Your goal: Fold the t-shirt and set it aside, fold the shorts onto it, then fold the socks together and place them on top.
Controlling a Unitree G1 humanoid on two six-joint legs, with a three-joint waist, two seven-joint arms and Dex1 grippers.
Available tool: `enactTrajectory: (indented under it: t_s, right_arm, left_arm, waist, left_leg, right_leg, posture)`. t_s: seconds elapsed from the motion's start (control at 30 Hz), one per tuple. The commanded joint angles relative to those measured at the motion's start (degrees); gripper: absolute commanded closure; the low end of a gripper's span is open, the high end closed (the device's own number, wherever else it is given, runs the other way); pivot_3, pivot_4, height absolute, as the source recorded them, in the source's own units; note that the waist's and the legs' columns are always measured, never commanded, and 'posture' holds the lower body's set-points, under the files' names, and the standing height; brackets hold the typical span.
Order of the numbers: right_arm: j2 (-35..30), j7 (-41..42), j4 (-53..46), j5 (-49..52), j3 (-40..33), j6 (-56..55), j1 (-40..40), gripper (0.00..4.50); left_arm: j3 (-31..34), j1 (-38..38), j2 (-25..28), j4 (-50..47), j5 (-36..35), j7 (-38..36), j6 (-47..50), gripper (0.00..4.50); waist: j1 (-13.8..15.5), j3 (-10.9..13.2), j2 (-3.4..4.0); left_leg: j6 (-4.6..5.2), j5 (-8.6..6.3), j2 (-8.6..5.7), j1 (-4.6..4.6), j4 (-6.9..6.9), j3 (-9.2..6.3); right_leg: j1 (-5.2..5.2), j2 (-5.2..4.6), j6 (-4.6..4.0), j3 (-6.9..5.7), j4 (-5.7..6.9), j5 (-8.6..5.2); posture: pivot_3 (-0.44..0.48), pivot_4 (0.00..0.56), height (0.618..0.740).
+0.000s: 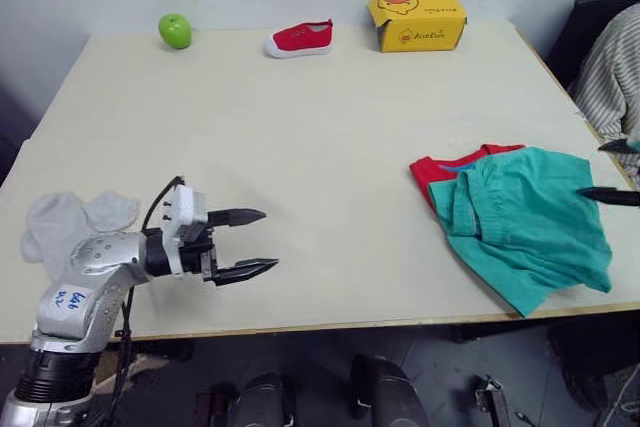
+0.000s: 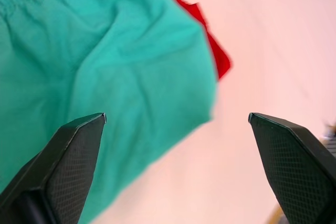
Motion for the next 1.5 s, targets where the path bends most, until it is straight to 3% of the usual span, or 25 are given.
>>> enactTrajectory:
  t_s: [0.03, 0.1, 0.2, 0.37, 0.5, 0.57, 0.67, 0.7, 0.9, 0.97, 1.1, 1.27, 1.4, 1.5]
  right_arm:
    - [-0.20, 0.71, -3.20, 3.33, -4.25, -1.26, -2.19, 0.03]
    - [2.69, 2.19, -7.22, 7.75, -7.47, 0.81, -0.59, 0.03]
    - [8.83, 2.23, -26.63, 16.71, -12.00, 8.39, 13.74, 0.03]
    - [19.15, -9.06, -61.95, 26.21, -16.21, 21.17, 36.41, 0.03]
    - [27.51, -16.86, -77.00, 28.61, -13.31, 26.43, 45.64, 0.03]
    - [30.48, -18.16, -78.74, 28.11, -12.22, 25.30, 47.84, 0.03]
    - [34.65, -21.03, -78.51, 26.66, -11.59, 22.20, 48.53, 0.03]
    - [35.70, -22.07, -78.08, 26.05, -11.54, 21.24, 48.44, 0.03]
    - [38.90, -18.57, -80.55, 26.90, -7.74, 16.75, 55.00, 0.03]
    - [40.04, -18.19, -81.99, 28.66, -7.33, 16.40, 56.96, 0.03]
    - [39.92, -15.71, -81.65, 27.03, -6.33, 11.84, 60.87, 0.03]
    - [39.59, -15.49, -81.15, 26.42, -6.19, 10.16, 61.40, 0.03]
    - [39.16, -15.39, -83.27, 28.20, -5.78, 12.52, 59.67, 0.03]
    - [39.32, -14.74, -84.58, 29.45, -4.88, 14.02, 57.11, 0.03]
  left_arm:
    - [1.41, -0.88, 0.86, 2.06, 0.87, -1.34, -2.70, 0.00]
    - [2.24, -0.90, 0.70, 4.03, 1.72, -0.67, -4.40, 0.00]
    - [4.43, -0.59, 0.19, 7.53, 3.59, 1.02, -8.67, 0.00]
    - [9.12, 3.37, 0.17, 9.10, 4.91, 2.75, -13.68, 0.00]
    - [16.39, 10.09, 0.74, 7.31, 3.01, 4.67, -13.21, 0.00]
    - [20.05, 13.59, 0.32, 6.35, 2.61, 6.14, -13.10, 0.00]
    - [26.75, 18.70, -1.68, 4.28, 1.80, 10.41, -12.73, 0.00]
    - [28.64, 20.14, -2.29, 3.74, 1.73, 11.74, -12.72, 0.00]
    - [47.66, 36.63, -12.29, 5.25, -0.53, 21.43, -12.71, 0.00]
    - [50.89, 40.24, -14.56, 6.63, -1.72, 22.93, -12.04, 0.00]
    - [52.37, 46.85, -17.62, 6.38, -1.00, 25.41, -10.48, 0.00]
    - [50.53, 50.06, -16.56, 3.24, -1.28, 25.27, -8.33, 0.00]
    - [48.57, 48.22, -10.45, -4.41, -3.72, 26.55, -0.49, 0.00]
    - [46.51, 44.68, -2.65, -8.49, -4.35, 29.85, 8.44, 0.00]
  waist:
    - [-0.19, 0.00, 0.01]
    - [-0.28, 0.00, 0.01]
    - [-0.41, -0.12, -0.23]
    - [0.68, -0.01, -0.01]
    - [0.58, -0.01, -0.01]
    - [0.13, 0.01, 0.03]
    - [-0.71, 0.18, 0.26]
    - [-0.21, 0.20, 0.21]
    - [0.88, 0.12, 0.10]
    - [0.75, 0.12, 0.08]
    - [0.92, 0.08, -0.02]
    - [1.69, -0.13, -0.35]
    - [2.24, -0.19, -0.46]
    - [2.13, -0.15, -0.39]
  left_leg:
    - [-0.01, 0.00, 0.03, 0.01, -0.01, 0.02]
    - [-0.04, -0.02, 0.08, 0.04, -0.01, 0.04]
    - [-0.08, -0.04, 0.14, 0.08, 0.00, 0.05]
    - [-0.11, -0.11, 0.21, 0.03, 0.01, -0.01]
    - [0.08, -0.14, 0.13, -0.04, -0.01, -0.40]
    - [0.19, -0.11, 0.04, -0.04, -0.01, -1.11]
    - [0.67, 0.11, -0.97, -0.12, -0.32, -3.58]
    - [0.59, 0.43, -1.21, 0.00, -0.46, -4.06]
    - [0.46, 0.16, -0.94, 0.07, -0.30, -3.66]
    - [0.48, 0.04, -0.86, 0.08, -0.30, -3.53]
    - [0.95, -0.31, -0.84, 0.14, -0.11, -3.28]
    - [0.51, -0.63, -0.59, 0.24, -0.07, -3.24]
    - [0.36, -0.63, -0.46, 0.06, -0.07, -3.11]
    - [0.55, -0.46, -0.42, 0.02, -0.07, -2.97]
  right_leg:
    - [0.00, 0.02, 0.00, 0.03, 0.01, 0.00]
    - [0.00, 0.06, -0.02, 0.06, 0.03, -0.01]
    - [0.02, 0.12, -0.03, 0.09, 0.06, -0.01]
    - [0.01, 0.18, -0.05, 0.06, 0.24, -0.02]
    - [0.24, -0.21, -0.04, -0.17, 0.12, -0.02]
    - [0.90, -0.40, 0.01, -0.91, -0.09, 0.01]
    - [2.50, -1.32, 0.35, -3.14, -0.62, -0.18]
    - [2.77, -1.55, 0.47, -3.17, -0.75, -0.23]
    - [2.71, -1.22, 0.53, -2.28, -0.90, -0.30]
    - [2.69, -1.19, 0.50, -2.27, -0.96, -0.33]
    - [2.53, -1.23, 0.51, -2.00, -1.03, -0.34]
    - [2.42, -1.29, 0.38, -1.72, -1.11, -0.40]
    - [2.02, -1.20, 0.16, -1.63, -0.81, -0.52]
    - [1.87, -1.15, 0.03, -1.57, -0.56, -0.60]
  posture:
    - [0.000, 0.150, 0.740]
    - [0.000, 0.150, 0.740]
    - [0.000, 0.150, 0.740]
    - [0.000, 0.150, 0.740]
    - [0.000, 0.150, 0.740]
    - [0.000, 0.150, 0.740]
    - [0.000, 0.150, 0.740]
    - [0.000, 0.150, 0.740]
    - [0.000, 0.150, 0.740]
    - [0.000, 0.150, 0.740]
    - [0.000, 0.150, 0.740]
    - [0.000, 0.150, 0.740]
    - [0.000, 0.150, 0.740]
    - [0.000, 0.150, 0.740]
